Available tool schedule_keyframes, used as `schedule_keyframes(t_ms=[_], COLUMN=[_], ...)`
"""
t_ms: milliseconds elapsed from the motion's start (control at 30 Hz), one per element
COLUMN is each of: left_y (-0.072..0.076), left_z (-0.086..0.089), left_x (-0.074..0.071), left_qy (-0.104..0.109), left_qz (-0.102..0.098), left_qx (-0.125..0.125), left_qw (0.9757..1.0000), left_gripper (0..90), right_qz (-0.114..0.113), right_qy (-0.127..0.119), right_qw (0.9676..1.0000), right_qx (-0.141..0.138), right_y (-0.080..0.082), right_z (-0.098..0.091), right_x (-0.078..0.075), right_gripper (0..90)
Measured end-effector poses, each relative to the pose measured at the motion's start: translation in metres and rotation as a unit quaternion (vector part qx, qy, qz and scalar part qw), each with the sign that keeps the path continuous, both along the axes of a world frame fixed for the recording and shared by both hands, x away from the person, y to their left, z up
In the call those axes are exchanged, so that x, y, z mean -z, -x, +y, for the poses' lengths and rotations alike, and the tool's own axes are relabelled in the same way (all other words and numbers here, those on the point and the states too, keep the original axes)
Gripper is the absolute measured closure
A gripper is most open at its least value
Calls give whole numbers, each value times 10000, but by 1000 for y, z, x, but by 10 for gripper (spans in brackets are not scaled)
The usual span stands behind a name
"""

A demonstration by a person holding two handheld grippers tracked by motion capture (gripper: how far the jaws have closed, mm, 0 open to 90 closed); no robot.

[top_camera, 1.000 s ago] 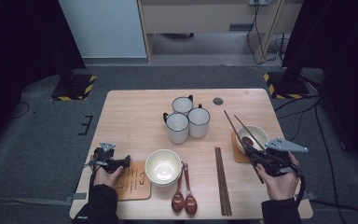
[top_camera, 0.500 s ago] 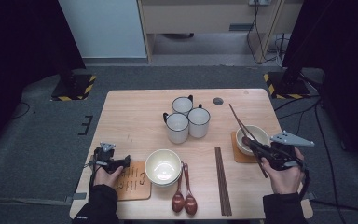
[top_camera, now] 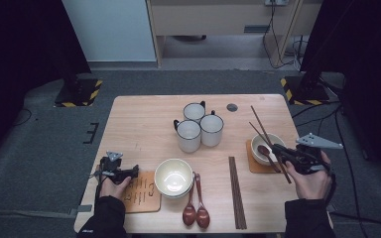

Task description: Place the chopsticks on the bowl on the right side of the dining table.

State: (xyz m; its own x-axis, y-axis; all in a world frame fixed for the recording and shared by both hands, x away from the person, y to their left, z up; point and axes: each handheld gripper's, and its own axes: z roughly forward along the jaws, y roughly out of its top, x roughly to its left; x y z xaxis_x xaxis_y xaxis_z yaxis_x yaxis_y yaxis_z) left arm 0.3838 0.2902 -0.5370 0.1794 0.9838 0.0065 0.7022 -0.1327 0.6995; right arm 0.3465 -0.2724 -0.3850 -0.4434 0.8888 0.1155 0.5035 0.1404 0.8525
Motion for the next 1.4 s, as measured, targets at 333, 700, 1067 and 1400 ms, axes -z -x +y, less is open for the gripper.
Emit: schedule_keyframes(t_ms=[333, 700, 1067, 1400], left_y=[0, 0, 0, 0], left_z=[0, 0, 0, 0], left_x=[0, 0, 0, 0], left_qy=[0, 1, 0, 1], left_qz=[1, 0, 1, 1], left_qx=[0, -1, 0, 0], left_qw=[10000, 10000, 10000, 10000], left_gripper=[0, 0, 0, 0], right_qz=[72, 171, 274, 272], right_qy=[-1, 78, 21, 55], right_qw=[10000, 9998, 9996, 9996], right_qx=[-4, 22, 58, 29], right_y=[-10, -24, -40, -45], right_z=[-15, -30, -47, -56], right_x=[3, 7, 11, 11], right_gripper=[851, 851, 851, 851])
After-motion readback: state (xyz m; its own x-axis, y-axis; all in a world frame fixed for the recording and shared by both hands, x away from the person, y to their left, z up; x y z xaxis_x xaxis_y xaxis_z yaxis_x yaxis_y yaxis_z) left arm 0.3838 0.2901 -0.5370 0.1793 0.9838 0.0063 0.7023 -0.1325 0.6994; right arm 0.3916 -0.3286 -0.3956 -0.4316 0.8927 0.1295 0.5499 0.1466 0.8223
